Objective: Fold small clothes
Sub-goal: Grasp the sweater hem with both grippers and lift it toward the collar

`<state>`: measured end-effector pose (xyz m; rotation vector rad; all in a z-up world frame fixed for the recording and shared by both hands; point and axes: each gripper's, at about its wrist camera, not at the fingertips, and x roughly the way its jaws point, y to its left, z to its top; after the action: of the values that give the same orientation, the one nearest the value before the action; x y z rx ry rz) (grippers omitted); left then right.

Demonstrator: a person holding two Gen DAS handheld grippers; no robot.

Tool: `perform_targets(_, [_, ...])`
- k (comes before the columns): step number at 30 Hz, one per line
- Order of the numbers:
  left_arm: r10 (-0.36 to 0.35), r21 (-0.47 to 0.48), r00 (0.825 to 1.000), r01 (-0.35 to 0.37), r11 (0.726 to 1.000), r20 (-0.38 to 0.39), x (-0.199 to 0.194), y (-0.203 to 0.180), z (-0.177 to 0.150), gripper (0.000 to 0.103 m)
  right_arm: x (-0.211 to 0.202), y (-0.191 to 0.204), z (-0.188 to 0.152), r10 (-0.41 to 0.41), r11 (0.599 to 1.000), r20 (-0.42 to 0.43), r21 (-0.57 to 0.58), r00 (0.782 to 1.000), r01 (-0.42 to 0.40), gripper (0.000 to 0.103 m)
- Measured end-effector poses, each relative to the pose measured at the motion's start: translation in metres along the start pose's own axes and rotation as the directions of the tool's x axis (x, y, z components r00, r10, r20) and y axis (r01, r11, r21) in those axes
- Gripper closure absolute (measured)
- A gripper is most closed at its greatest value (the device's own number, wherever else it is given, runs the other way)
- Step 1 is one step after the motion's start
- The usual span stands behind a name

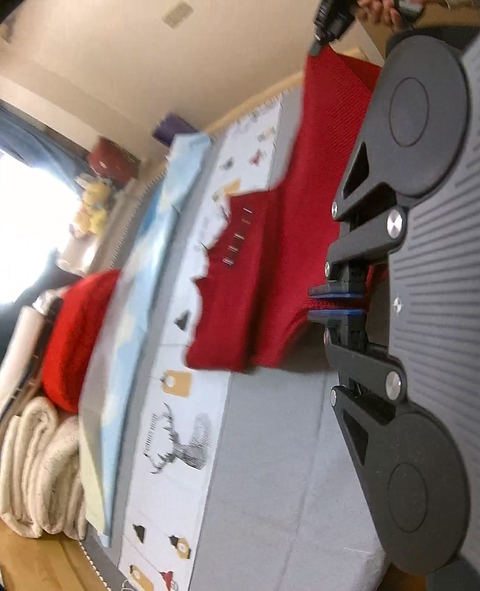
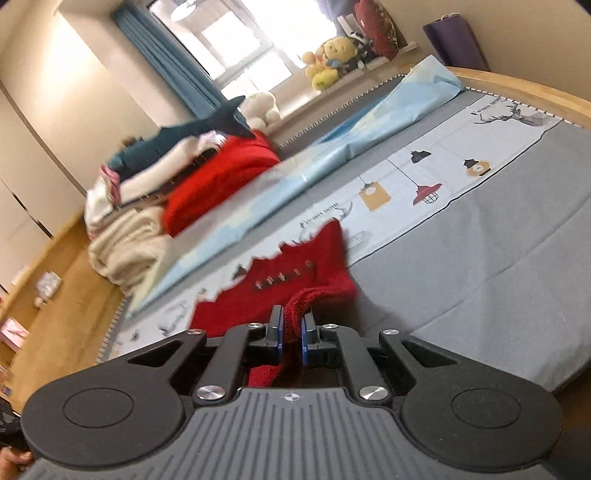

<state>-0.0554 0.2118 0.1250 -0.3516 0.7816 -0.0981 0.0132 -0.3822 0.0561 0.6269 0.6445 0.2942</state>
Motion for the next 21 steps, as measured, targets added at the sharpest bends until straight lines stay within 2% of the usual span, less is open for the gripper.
perform_targets(4, [-0.033,-0.022,0.997,0.035,0.999,0.075,-0.035,-0.001,0.011,0.098,-0.032,0.005,0.001,0.02,1.0,0.053,0.004,0.998,-0.02,0.095])
perform_targets(8, [0.006,-0.065,0.997,-0.001,0.998,0.074,-0.004,0.015,0.037,0.098,-0.016,0.003,0.02,0.034,0.999,0.076,0.019,0.997,-0.036,0.095])
perform_targets(12, [0.059,-0.117,0.998,-0.055,0.992,0.031,0.07,0.047,0.073,0.098,0.05,-0.004,0.05,-0.014,1.0,0.037,-0.002,0.999,0.014,0.096])
perform_targets(15, [0.11,-0.124,0.994,-0.109,0.986,0.0,0.139,0.069,0.1,0.098,0.124,-0.017,0.072,-0.081,0.997,-0.022,-0.002,0.996,0.081,0.095])
perform_targets(17, [0.111,-0.133,0.994,-0.111,0.985,-0.011,0.179,0.083,0.111,0.096,0.171,-0.027,0.079,-0.137,0.991,-0.046,-0.016,0.99,0.136,0.088])
perform_targets(18, [0.141,-0.132,0.99,-0.142,0.981,-0.013,0.196,0.09,0.113,0.096,0.19,-0.031,0.08,-0.175,0.984,-0.052,-0.043,0.983,0.172,0.085])
perform_targets(19, [0.167,-0.143,0.986,-0.168,0.975,-0.018,0.209,0.098,0.112,0.093,0.204,-0.033,0.078,-0.221,0.973,-0.045,-0.073,0.974,0.217,0.077])
perform_targets(20, [0.168,-0.163,0.986,-0.169,0.972,-0.018,0.218,0.106,0.107,0.084,0.218,-0.036,0.074,-0.27,0.959,-0.042,-0.104,0.962,0.265,0.072])
perform_targets(21, [0.152,-0.187,0.988,-0.155,0.97,-0.029,0.226,0.114,0.099,0.077,0.227,-0.042,0.069,-0.283,0.954,-0.053,-0.12,0.958,0.275,0.071])
